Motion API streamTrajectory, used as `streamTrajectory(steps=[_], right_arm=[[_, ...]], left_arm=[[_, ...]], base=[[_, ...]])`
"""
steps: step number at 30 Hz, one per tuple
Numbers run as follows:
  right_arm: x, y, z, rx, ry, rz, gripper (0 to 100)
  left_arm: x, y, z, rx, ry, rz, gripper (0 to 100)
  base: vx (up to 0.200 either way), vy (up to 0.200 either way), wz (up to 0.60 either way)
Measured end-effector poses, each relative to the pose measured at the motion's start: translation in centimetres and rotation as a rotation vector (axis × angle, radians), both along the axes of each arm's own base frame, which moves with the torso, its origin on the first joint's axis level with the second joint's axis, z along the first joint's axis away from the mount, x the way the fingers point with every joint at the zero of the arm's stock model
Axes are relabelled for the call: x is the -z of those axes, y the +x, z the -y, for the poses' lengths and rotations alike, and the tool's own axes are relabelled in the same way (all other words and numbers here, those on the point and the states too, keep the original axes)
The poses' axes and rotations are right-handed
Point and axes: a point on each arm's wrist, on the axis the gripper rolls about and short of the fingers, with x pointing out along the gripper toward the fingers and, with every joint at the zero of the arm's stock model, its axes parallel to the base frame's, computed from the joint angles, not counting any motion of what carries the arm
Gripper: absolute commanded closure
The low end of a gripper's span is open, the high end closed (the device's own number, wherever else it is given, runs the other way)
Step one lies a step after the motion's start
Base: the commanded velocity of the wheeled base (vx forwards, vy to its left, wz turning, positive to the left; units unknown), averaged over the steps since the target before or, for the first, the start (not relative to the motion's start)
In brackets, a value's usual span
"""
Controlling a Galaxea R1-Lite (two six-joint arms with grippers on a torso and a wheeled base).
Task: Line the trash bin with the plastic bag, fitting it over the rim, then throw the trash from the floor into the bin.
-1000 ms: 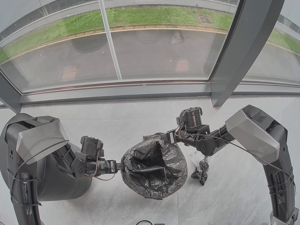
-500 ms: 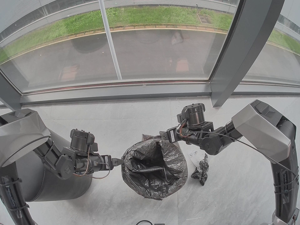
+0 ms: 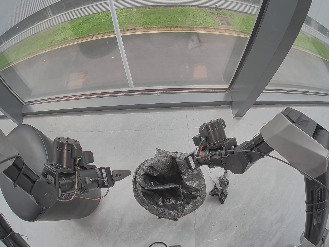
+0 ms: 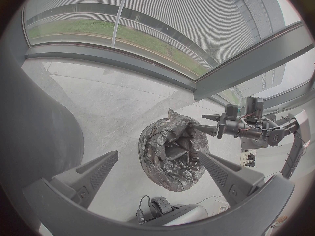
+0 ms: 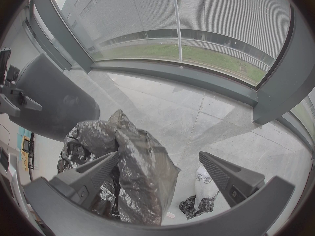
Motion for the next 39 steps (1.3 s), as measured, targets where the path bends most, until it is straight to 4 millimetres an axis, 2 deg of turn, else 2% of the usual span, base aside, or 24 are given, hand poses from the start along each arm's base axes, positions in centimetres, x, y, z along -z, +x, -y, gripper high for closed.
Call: streamTrajectory(steps=[10, 29, 39], right_arm=[[0.7, -0.6, 0.3, 0.047, -0.058, -0.003, 0], [5.0, 0.6, 0.3, 0.078, -0.149, -0.035, 0], [5.1, 0.6, 0.5, 0.09, -0.18, -0.024, 0]], left_arm=[[-1.0, -1.5, -0.6, -0.004, -0.011, 0.025, 0], [-1.2, -1.9, -0.6, 0.003, -0.011, 0.028, 0], [-1.1, -2.2, -0.6, 0.005, -0.009, 0.026, 0]], base=[[0.0, 0.0, 0.0], [0.0, 0.0, 0.0], [0.0, 0.0, 0.0]])
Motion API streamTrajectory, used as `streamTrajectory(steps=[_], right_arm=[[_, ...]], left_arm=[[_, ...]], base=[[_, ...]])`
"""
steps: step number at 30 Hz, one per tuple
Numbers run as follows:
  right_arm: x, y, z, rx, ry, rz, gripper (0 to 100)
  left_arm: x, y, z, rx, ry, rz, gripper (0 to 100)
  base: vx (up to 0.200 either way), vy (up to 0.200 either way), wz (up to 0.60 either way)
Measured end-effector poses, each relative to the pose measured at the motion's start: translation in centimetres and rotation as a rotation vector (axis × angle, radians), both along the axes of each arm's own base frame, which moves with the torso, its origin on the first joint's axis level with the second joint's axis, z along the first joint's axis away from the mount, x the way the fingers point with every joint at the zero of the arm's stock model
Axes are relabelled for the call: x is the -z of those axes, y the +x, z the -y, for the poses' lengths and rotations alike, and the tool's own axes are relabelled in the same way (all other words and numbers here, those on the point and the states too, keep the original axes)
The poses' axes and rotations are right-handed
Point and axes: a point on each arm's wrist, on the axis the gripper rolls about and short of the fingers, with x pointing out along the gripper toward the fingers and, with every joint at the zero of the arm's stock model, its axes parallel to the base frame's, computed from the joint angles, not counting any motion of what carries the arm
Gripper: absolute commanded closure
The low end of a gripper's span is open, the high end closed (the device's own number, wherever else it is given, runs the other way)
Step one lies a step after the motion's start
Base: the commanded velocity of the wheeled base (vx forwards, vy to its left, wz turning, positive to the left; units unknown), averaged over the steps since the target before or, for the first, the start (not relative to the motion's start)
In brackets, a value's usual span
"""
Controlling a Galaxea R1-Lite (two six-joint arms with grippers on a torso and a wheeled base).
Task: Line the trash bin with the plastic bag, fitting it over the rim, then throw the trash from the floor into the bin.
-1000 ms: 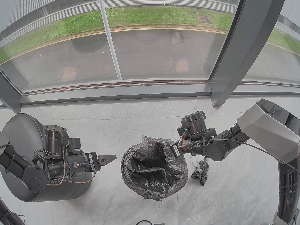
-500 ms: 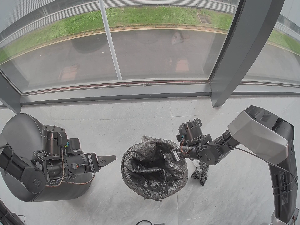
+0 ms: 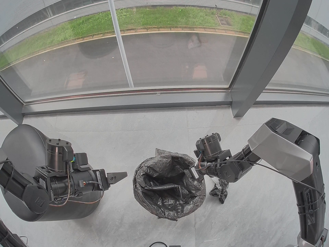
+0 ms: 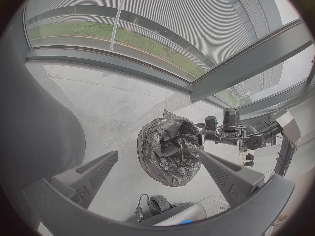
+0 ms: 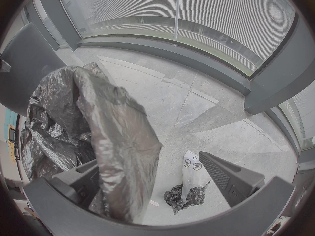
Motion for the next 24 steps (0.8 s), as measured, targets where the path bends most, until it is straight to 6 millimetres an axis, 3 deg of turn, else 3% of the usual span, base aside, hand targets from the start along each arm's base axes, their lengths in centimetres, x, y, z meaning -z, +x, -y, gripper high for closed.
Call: streamTrajectory(steps=[6, 14, 19, 24], right_arm=[[-1.7, -1.5, -0.3, -0.009, 0.039, -0.001, 0], [-6.0, -4.9, -0.6, -0.051, 0.133, 0.011, 0], [-9.2, -6.0, 0.5, -0.04, 0.184, 0.056, 0], [-13.5, -6.3, 2.6, 0.009, 0.272, 0.138, 0]], left_arm=[[-0.3, -0.7, -0.2, -0.001, -0.005, 0.007, 0], [-2.7, -2.7, -1.0, -0.007, -0.028, 0.098, 0], [-4.9, -4.8, -2.0, -0.022, -0.031, 0.196, 0], [-6.4, -7.2, -3.7, -0.045, 0.084, 0.32, 0]], base=[[0.0, 0.0, 0.0], [0.0, 0.0, 0.0], [0.0, 0.0, 0.0], [0.0, 0.0, 0.0]])
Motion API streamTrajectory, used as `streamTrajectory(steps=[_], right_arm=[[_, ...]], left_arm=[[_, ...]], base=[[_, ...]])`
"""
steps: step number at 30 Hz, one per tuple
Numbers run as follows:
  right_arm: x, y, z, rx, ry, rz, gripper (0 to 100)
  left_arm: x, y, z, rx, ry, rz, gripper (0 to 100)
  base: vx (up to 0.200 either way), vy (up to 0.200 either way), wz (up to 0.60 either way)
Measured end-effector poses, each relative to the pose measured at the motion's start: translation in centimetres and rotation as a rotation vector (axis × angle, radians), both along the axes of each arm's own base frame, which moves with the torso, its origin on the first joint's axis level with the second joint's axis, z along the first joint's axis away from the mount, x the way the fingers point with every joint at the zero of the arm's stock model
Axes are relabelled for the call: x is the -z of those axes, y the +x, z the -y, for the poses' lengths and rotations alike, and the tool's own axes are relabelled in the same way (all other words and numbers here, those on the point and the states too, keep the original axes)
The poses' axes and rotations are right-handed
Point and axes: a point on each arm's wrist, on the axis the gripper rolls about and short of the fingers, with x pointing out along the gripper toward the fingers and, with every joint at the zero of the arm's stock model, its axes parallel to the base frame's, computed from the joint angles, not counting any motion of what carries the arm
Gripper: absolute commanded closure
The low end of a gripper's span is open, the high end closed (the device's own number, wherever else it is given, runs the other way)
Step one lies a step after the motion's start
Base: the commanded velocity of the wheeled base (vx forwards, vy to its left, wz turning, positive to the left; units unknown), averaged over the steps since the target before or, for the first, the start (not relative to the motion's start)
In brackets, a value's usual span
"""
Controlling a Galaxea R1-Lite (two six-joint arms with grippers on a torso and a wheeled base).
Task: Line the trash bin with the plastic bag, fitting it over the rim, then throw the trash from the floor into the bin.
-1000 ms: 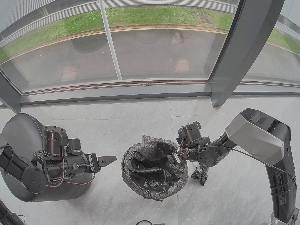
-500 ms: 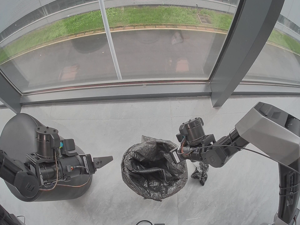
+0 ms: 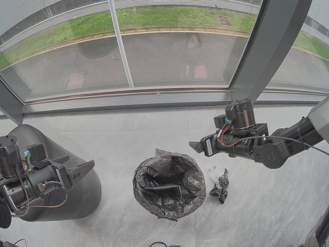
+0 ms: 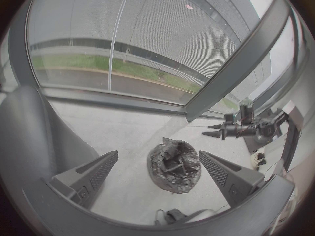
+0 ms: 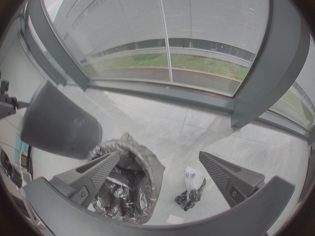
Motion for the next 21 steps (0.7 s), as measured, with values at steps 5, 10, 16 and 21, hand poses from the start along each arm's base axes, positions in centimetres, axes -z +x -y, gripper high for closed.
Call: streamTrajectory(steps=[5, 10, 16, 21], right_arm=[[-4.0, -0.6, 1.8, 0.052, 0.097, 0.078, 0], [-7.0, -1.9, 2.9, 0.086, 0.181, 0.133, 0], [-9.0, -3.7, 4.1, 0.105, 0.223, 0.178, 0], [-10.0, -5.0, 4.9, 0.122, 0.239, 0.21, 0]], left_arm=[[-0.9, -2.7, -1.7, -0.047, 0.092, 0.102, 0], [-1.0, -6.3, -2.9, -0.113, 0.162, 0.124, 0], [-0.4, -11.2, -4.0, -0.16, 0.209, 0.151, 0], [1.1, -15.2, -4.9, -0.21, 0.237, 0.182, 0]], base=[[0.0, 0.0, 0.0], [0.0, 0.0, 0.0], [0.0, 0.0, 0.0], [0.0, 0.0, 0.0]])
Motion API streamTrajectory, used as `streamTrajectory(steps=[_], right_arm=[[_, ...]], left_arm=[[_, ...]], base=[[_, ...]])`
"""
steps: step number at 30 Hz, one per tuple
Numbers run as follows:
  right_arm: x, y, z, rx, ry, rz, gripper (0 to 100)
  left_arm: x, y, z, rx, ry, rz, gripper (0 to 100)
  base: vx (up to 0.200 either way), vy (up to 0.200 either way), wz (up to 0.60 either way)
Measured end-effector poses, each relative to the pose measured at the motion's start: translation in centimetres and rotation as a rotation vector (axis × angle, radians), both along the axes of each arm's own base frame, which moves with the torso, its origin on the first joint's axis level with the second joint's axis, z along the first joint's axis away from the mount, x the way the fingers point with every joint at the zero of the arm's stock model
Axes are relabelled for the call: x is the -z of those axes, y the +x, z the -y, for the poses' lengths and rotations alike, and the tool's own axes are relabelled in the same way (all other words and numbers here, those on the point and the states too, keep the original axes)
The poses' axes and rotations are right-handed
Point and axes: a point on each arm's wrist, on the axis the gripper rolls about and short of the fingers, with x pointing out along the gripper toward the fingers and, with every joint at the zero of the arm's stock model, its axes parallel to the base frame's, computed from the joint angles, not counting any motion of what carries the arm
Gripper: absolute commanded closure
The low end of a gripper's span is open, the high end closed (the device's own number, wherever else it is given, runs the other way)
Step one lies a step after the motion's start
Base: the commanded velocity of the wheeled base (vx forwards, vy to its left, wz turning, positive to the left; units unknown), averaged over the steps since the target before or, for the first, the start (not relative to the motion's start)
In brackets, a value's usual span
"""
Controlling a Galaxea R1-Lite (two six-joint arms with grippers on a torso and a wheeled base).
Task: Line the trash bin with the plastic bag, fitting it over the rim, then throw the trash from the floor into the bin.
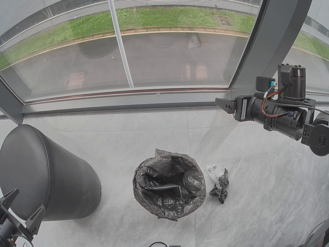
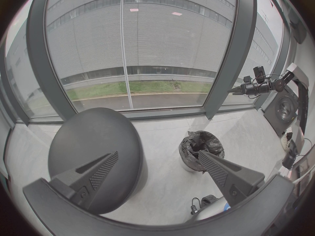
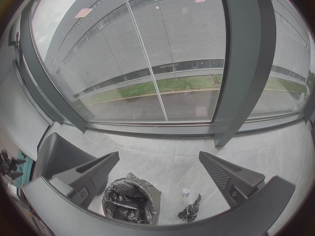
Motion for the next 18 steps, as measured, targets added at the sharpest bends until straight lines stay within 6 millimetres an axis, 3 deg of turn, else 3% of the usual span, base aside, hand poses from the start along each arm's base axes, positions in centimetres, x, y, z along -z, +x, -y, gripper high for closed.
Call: streamTrajectory(steps=[4, 9, 18], right_arm=[[-0.8, -0.6, 0.5, 0.035, 0.018, 0.07, 0], [-1.4, -0.7, 0.6, 0.062, 0.031, 0.183, 0], [1.2, 1.6, -0.5, 0.074, -0.018, 0.148, 0]], left_arm=[[2.0, -2.3, -0.5, -0.079, 0.022, 0.066, 0], [4.8, -2.9, -0.7, -0.133, 0.063, 0.151, 0], [5.7, -3.2, -0.8, -0.159, 0.06, 0.201, 0]], base=[[0.0, 0.0, 0.0], [0.0, 0.0, 0.0], [0.0, 0.0, 0.0]])
